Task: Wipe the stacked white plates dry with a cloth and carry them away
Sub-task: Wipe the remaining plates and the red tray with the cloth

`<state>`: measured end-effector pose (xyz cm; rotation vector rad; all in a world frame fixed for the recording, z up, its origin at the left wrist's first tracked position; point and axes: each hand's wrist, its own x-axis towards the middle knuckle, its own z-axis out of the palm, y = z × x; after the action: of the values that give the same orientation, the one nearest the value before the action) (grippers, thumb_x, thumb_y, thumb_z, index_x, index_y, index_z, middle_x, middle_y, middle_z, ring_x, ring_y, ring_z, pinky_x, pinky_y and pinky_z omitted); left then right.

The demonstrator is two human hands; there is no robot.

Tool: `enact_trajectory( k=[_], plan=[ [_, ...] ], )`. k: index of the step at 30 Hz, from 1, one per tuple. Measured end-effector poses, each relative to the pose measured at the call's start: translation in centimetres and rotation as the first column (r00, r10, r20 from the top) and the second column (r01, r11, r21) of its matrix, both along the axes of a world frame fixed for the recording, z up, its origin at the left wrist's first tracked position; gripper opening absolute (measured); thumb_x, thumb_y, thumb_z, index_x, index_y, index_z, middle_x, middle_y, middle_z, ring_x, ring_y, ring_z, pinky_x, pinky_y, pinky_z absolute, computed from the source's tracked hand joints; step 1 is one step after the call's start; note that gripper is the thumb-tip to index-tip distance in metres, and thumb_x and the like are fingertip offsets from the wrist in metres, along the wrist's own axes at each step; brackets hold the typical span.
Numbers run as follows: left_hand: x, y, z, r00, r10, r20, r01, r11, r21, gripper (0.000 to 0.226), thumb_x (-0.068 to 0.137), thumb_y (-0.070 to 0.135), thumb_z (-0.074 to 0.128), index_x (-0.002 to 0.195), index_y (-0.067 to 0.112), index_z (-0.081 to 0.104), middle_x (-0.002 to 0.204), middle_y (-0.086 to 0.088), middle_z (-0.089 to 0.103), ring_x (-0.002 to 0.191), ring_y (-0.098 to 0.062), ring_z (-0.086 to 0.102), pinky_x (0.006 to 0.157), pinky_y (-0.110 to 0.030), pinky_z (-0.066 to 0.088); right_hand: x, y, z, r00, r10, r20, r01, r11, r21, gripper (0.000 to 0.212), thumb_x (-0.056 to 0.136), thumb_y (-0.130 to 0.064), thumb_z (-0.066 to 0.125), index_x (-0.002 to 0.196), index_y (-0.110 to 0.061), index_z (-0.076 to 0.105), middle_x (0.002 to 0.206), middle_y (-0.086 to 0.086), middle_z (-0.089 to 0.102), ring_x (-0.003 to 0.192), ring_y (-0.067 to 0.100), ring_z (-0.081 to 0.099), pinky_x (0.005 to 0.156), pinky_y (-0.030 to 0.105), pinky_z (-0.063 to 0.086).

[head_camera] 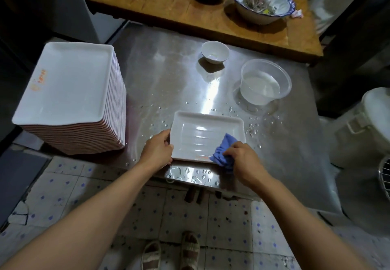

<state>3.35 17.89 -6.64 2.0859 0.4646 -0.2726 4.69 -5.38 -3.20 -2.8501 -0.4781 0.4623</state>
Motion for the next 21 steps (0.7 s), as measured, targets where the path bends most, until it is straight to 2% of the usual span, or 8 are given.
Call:
enact_trajectory(
  k=[3,5,7,9,12,15,18,21],
  plan=[
    [0.3,-0.1,0.2,1.0,-0.014,-0.013,0.014,0.999,0.033,0.047,0.087,0.001,0.046,0.122,0.029,0.057,0.075,-0.001,0.064,0.063,-0.026,0.067,0.068,-0.04,0.058,0.4,0.6,0.5,0.993,-0.116,0.006,0.115,0.988,0.104,0.018,0.075,0.003,0.063,0.09,-0.005,0.067,0.095,0.012,0.062,0.088,0.03,0.057,0.071,0.032,0.043],
    [0.4,-0.1,0.3,1.0,-0.01,-0.029,0.009,1.0,-0.013,0.05,0.086,0.001,0.045,0.125,0.031,0.056,0.07,0.005,0.062,0.055,-0.02,0.067,0.063,-0.036,0.058,0.8,1.9,1.2,0.968,-0.242,-0.069,0.251,0.91,0.329,0.024,0.077,0.001,0.066,0.098,-0.01,0.066,0.09,0.004,0.061,0.079,0.017,0.057,0.065,0.016,0.044],
    [0.3,0.2,0.3,0.999,0.002,-0.051,-0.004,0.998,-0.056,0.053,0.087,0.001,0.044,0.129,0.032,0.054,0.071,0.012,0.062,0.051,-0.016,0.066,0.054,-0.03,0.056,0.8,3.8,1.7,0.938,-0.299,-0.174,0.345,0.774,0.531,0.036,0.083,0.003,0.056,0.11,-0.021,0.059,0.095,0.0,0.058,0.075,0.007,0.055,0.056,0.004,0.041],
    [0.4,0.4,0.3,0.997,0.025,-0.071,-0.03,0.996,-0.081,0.049,0.089,0.004,0.042,0.128,0.032,0.055,0.073,0.011,0.062,0.051,-0.016,0.066,0.051,-0.028,0.053,0.8,5.7,1.6,0.938,-0.285,-0.195,0.344,0.722,0.6,0.044,0.085,0.002,0.049,0.119,-0.026,0.054,0.107,0.003,0.055,0.086,0.011,0.055,0.062,0.01,0.04],
    [0.7,0.5,0.2,0.995,0.05,-0.083,-0.058,0.993,-0.104,0.043,0.089,0.008,0.04,0.118,0.034,0.06,0.069,0.002,0.066,0.047,-0.018,0.064,0.049,-0.028,0.051,0.5,8.3,0.6,0.977,-0.189,-0.096,0.212,0.847,0.488,0.032,0.089,-0.004,0.048,0.116,-0.014,0.063,0.124,0.01,0.051,0.109,0.02,0.05,0.086,0.019,0.036],
    [0.9,0.4,0.2,0.997,0.055,-0.06,-0.061,0.994,-0.092,0.038,0.087,0.01,0.041,0.108,0.033,0.063,0.073,-0.004,0.068,0.055,-0.024,0.064,0.055,-0.033,0.054,-0.5,9.9,-1.1,0.998,0.034,-0.06,-0.01,0.933,0.359,0.024,0.091,-0.015,0.054,0.106,-0.003,0.068,0.135,0.011,0.047,0.12,0.029,0.043,0.103,0.032,0.031],
    [0.9,0.0,0.5,0.999,-0.015,-0.038,0.017,0.999,0.038,0.031,0.083,0.014,0.05,0.109,0.028,0.061,0.079,-0.005,0.066,0.075,-0.029,0.065,0.071,-0.04,0.055,-1.4,9.7,-1.8,0.994,0.105,0.01,-0.102,0.941,0.324,0.029,0.095,-0.024,0.052,0.109,-0.003,0.066,0.137,0.009,0.048,0.123,0.029,0.041,0.108,0.035,0.025],
    [1.0,-0.3,0.6,0.997,-0.051,-0.058,0.057,0.994,0.094,0.043,0.081,0.008,0.051,0.12,0.027,0.054,0.085,-0.008,0.066,0.073,-0.031,0.066,0.074,-0.043,0.055,-1.8,7.8,-1.9,0.996,0.069,0.065,-0.085,0.956,0.282,0.027,0.093,-0.016,0.053,0.116,-0.007,0.064,0.136,0.006,0.05,0.122,0.027,0.044,0.102,0.031,0.029]
  ],
)
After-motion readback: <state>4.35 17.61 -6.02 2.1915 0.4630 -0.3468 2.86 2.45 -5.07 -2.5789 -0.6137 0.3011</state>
